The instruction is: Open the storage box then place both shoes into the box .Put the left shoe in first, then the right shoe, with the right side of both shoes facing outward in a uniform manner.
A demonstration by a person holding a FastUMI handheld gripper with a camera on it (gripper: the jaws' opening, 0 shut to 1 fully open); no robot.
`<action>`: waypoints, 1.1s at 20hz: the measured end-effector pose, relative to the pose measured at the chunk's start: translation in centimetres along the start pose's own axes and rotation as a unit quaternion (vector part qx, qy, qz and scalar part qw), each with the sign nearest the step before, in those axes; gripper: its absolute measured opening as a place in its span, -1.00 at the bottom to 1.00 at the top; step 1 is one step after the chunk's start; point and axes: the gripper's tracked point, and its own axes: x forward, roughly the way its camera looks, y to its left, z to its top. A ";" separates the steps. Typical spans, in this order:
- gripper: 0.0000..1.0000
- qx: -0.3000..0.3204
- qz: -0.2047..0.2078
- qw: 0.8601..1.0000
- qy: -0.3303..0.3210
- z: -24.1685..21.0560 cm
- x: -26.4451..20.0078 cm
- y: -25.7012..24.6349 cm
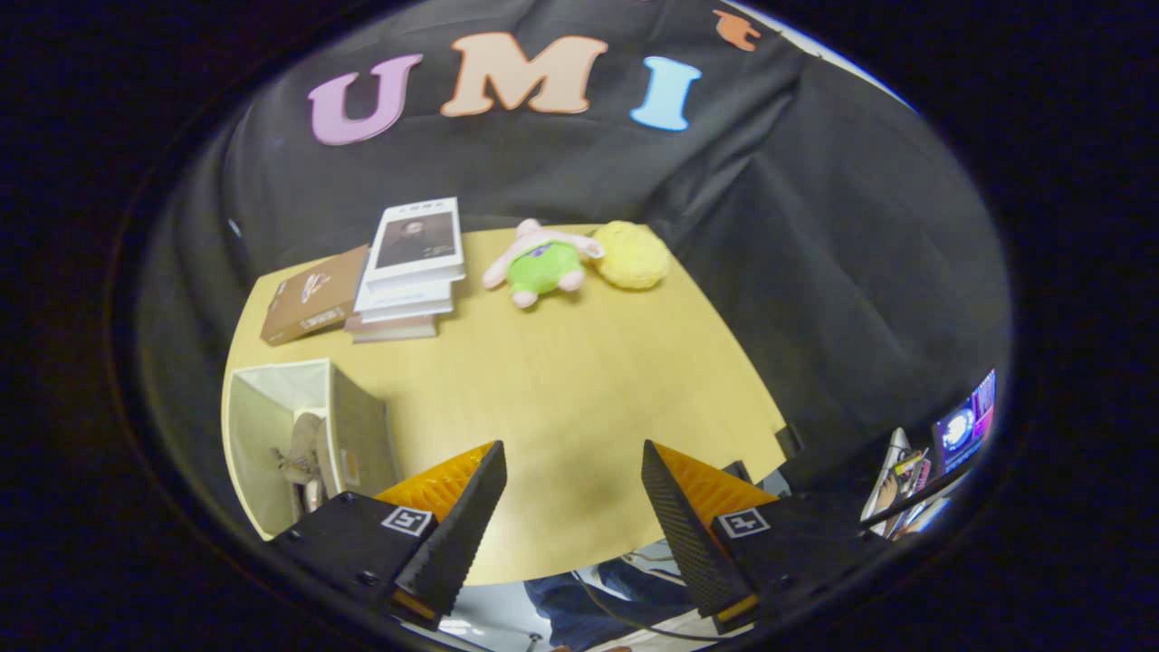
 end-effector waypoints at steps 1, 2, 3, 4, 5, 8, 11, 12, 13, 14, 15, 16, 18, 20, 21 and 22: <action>0.96 0.007 -0.007 1.000 -0.015 0.6 0.2 -1.0; 0.96 0.016 -0.010 0.999 -0.035 1.4 0.2 -1.6; 0.96 0.024 -0.008 0.998 -0.058 2.5 0.1 -1.9; 0.96 0.030 -0.005 0.996 -0.083 3.5 0.0 -2.3; 0.96 0.035 -0.002 0.993 -0.109 4.4 -0.1 -2.6; 0.96 0.052 0.004 0.984 -0.170 5.8 -0.7 -3.5; 0.95 0.056 0.034 0.971 -0.228 6.8 -1.4 -3.3; 0.95 0.057 0.058 0.965 -0.248 7.2 -1.9 -2.8; 0.95 0.058 0.082 0.958 -0.268 7.5 -2.7 -2.2; 0.95 0.060 0.102 0.951 -0.287 7.8 -3.5 -1.9; 0.95 0.062 0.119 0.943 -0.304 8.0 -3.9 -1.9; 0.95 0.062 0.133 0.936 -0.320 8.2 -4.5 -2.0; 0.95 0.061 0.162 0.920 -0.351 8.6 -5.2 -1.5; 0.95 0.063 0.193 0.908 -0.367 8.3 -6.5 -1.0; 0.95 0.065 0.206 0.903 -0.373 8.2 -6.9 -1.0; 0.95 0.066 0.217 0.898 -0.377 8.1 -7.4 -1.0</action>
